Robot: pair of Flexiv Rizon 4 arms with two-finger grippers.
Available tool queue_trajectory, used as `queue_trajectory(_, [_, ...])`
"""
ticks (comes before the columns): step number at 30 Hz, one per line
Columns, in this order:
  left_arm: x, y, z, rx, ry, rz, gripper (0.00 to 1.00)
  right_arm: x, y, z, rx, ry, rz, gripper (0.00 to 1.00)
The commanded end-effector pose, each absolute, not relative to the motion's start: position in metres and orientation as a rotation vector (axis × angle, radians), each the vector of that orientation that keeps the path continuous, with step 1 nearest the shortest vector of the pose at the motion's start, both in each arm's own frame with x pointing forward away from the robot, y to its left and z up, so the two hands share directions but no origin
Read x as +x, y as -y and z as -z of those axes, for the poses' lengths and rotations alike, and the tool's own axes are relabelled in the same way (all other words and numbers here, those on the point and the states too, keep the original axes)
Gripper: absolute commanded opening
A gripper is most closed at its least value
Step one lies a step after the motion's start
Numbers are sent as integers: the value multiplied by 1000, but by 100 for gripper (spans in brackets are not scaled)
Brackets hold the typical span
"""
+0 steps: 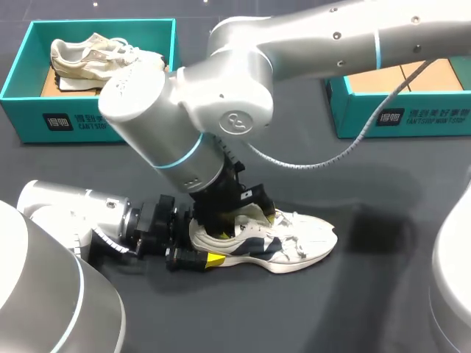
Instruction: Take the shoe out of the shoebox, open the shoe tongue, remove and reinsert the insole, then place the shoe into the shoebox
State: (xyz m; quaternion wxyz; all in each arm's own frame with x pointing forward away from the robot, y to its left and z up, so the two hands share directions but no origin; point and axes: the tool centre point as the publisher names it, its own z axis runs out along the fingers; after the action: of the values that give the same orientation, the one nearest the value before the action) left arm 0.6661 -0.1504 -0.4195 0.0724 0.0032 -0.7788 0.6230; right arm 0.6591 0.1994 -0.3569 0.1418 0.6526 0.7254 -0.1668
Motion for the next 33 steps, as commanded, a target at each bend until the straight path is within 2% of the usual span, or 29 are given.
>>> queue_trajectory(1, [666, 150, 419, 13, 2343, -1873, 0, 650, -198, 361, 2083, -1832, 412, 100])
queue_trajectory(17, [666, 150, 419, 13, 2343, -1873, 0, 655, -162, 357, 2071, -1830, 406, 100])
queue_trajectory(33, [666, 150, 419, 13, 2343, -1873, 0, 658, -152, 337, 2111, -1868, 412, 100])
